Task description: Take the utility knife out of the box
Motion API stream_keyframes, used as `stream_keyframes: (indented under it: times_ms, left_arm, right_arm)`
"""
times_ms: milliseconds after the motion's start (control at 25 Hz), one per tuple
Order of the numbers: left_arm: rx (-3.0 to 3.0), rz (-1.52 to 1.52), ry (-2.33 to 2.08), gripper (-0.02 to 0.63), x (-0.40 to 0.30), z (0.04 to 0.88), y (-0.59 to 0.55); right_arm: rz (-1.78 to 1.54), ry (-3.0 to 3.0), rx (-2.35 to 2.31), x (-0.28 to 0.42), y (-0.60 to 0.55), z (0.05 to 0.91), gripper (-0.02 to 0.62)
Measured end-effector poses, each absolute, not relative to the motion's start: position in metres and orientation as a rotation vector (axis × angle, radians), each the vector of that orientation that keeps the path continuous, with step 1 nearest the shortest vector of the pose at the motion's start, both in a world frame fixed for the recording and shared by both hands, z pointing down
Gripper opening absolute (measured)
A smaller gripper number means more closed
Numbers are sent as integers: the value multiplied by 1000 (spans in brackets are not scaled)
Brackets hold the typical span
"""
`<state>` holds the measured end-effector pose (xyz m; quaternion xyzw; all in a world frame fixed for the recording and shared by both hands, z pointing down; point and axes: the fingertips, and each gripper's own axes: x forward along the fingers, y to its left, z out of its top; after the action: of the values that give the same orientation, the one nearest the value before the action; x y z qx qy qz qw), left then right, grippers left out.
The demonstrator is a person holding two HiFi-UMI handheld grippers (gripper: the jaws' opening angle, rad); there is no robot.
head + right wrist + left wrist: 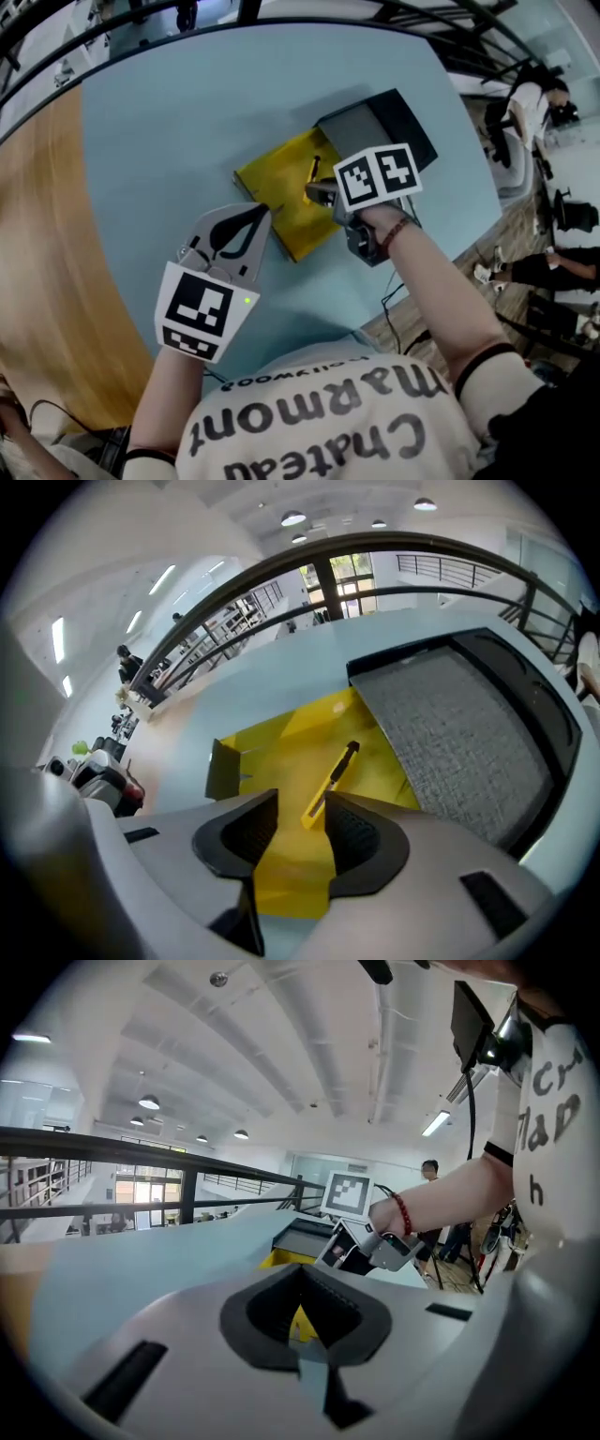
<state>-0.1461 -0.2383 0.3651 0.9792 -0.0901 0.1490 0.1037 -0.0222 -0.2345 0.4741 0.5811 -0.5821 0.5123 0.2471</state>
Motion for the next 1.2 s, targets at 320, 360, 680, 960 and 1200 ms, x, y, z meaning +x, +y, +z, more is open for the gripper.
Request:
stream_keyframes:
  times_ms: [320, 360, 680, 960, 1200]
  left_arm:
    - [2865, 412, -252, 2, -151, 376, -229]
    - [2861, 418, -255, 2, -153, 381, -227]
    - [2813, 429, -300, 2, -172, 395, -228]
    - [2788, 419, -323, 2, -185, 377, -224]
    - [2792, 421, -313, 2, -178, 365, -215]
  right_arm:
    - [1483, -1370, 1715, 4, -228, 507, 187]
    - [1492, -1348, 1729, 6, -228, 514, 187]
    - [1391, -1240, 1743, 12, -233, 529, 167]
    - [1328, -1214, 1726, 9, -229, 514, 84]
    - [1336, -1267, 1758, 18, -226, 498, 81]
